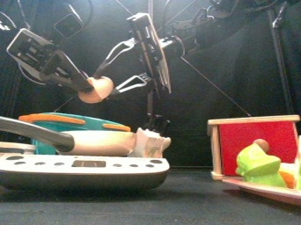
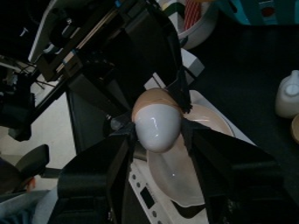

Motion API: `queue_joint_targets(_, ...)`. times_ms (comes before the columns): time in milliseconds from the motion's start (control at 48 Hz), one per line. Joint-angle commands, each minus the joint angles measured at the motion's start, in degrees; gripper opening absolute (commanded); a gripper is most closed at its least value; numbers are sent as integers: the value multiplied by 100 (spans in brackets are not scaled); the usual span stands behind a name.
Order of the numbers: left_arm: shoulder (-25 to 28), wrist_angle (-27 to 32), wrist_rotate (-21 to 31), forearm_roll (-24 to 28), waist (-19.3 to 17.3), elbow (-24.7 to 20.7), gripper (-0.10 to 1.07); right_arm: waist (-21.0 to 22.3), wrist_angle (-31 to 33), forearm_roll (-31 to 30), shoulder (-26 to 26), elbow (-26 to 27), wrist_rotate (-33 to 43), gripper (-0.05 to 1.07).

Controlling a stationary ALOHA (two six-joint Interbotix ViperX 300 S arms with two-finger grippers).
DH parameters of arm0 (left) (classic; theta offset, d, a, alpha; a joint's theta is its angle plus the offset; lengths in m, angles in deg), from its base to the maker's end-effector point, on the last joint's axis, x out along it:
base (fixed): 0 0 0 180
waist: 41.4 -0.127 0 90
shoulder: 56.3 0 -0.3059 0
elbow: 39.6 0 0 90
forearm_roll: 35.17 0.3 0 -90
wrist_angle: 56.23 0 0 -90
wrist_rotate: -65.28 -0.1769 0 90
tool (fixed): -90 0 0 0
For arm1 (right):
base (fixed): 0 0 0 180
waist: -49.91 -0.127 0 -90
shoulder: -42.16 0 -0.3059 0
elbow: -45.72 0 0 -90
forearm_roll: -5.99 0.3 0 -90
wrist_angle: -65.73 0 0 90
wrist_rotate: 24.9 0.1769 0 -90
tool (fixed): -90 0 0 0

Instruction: Remove eggshell

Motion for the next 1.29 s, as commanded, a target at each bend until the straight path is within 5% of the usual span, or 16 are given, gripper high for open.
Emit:
queue_joint_targets(0,-44,-35,0,0,-26,-62,68,-9,-18,9,325,35,-9,78)
queue_joint_targets(1271,-44,-404,0,9,-18,-114,68,9,-483,-9,141,70,-9,92)
